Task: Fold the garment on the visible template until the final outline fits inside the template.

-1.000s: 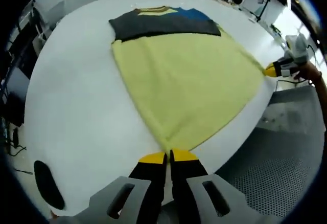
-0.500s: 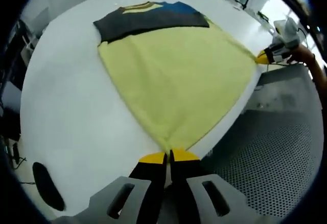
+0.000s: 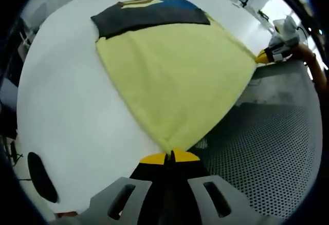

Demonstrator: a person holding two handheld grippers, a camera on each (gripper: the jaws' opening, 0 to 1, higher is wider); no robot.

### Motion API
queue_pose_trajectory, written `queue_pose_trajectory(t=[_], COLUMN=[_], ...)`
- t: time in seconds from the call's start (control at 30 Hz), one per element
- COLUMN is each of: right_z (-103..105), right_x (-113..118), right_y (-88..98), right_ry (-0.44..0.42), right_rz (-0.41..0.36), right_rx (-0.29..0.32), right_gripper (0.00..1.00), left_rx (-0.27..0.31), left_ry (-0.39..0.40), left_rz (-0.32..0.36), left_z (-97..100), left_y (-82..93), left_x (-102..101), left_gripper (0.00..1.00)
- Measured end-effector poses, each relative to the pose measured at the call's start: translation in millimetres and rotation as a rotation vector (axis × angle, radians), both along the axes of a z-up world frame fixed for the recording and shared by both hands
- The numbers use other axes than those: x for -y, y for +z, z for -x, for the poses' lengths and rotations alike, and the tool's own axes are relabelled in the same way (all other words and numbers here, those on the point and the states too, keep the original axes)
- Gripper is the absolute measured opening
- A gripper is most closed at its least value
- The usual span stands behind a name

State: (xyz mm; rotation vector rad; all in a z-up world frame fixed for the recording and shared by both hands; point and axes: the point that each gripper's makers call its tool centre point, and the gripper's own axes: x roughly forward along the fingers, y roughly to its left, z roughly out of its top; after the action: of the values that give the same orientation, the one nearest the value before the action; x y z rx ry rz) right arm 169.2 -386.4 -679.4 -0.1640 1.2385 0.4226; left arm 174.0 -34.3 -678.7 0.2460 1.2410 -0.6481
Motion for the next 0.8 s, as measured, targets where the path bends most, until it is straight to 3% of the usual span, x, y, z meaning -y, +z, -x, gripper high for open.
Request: queue_pose_trajectory(t=[0.53, 0.8], right_z=[-2, -23], right_x=[-2, -3], right_y=[13.3, 35.1], right_ry=[0.021, 0.004], right_rz=[0.003, -0.051], right_rx=[0.005, 0.094], right_gripper=[0.00, 0.00], left_rx=[0.021, 0.062], left_ry=[-0.006, 0.011], left_rz=[-0.015, 0.002], left_z=[-3.0, -13.8], left_y=[11.4, 27.6], left_x=[0, 2], left_gripper=[0.02, 0.02])
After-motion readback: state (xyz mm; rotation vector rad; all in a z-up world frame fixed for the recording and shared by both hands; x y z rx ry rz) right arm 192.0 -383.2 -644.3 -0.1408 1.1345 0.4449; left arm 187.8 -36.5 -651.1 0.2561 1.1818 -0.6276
